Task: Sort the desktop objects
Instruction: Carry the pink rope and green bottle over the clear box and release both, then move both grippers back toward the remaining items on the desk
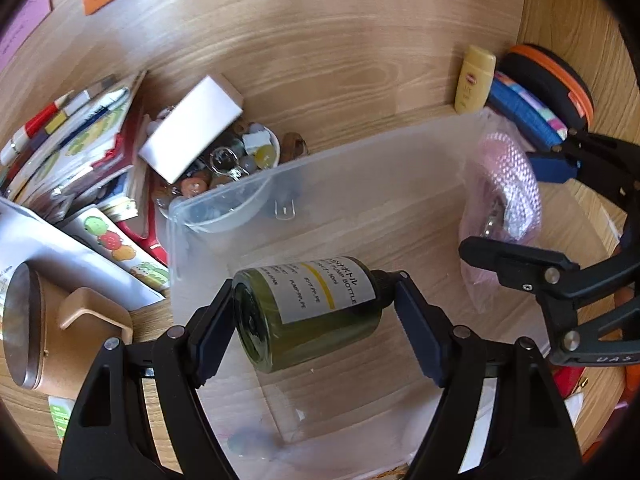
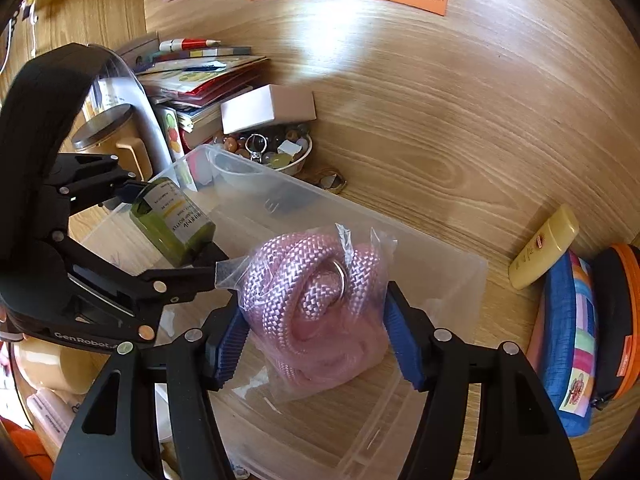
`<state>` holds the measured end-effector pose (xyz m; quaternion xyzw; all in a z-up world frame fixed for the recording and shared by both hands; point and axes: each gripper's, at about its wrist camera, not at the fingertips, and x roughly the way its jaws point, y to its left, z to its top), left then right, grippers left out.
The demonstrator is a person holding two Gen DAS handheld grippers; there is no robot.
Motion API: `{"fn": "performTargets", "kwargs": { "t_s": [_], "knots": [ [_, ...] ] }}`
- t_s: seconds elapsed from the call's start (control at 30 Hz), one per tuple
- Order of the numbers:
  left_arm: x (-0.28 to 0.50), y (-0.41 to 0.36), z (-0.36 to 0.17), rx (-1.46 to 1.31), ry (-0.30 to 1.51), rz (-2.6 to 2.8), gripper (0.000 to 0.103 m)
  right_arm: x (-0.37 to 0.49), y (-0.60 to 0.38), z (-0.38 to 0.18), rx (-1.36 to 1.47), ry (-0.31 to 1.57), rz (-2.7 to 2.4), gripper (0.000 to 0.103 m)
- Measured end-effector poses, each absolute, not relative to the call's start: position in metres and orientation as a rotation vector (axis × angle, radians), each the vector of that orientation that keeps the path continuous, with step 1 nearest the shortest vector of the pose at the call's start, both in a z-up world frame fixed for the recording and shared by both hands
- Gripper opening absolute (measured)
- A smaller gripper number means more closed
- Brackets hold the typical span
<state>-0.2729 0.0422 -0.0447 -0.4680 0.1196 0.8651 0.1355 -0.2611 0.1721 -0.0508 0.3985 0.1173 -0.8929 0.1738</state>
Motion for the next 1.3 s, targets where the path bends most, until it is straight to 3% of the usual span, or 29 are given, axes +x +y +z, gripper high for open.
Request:
{"fn": "performTargets", "kwargs": {
  "t_s": [0.23,0.37,1.17,1.23,1.3],
  "knots": [
    [-0.276,0.051,-0.052,-1.391,0.394,2.483,0.077,-0.263,0.177,-0.055,1.160,0.323,-2.517,0.065],
    [-0.282,0.049,-0.056,-1.428,0.373,2.464,0.077,-0.263,0.182,-0.061,1.182,0.292,-2.504,0.075],
    [-0.277,0.045,-0.035,-1.407,0.457,2.514,0.090,-0.254,0.191,-0.043,1.136,0.221,-2.511,0.076],
    [-0.262,0.043,-0.030,-1.390,0.452,2.529,0.090,-0.252,0.192,-0.036,1.118,0.224,-2.527,0.076],
    [-0.257,0.042,-0.025,-1.373,0.454,2.542,0.090,-0.248,0.193,-0.029,1.090,0.233,-2.549,0.084]
  ]
}}
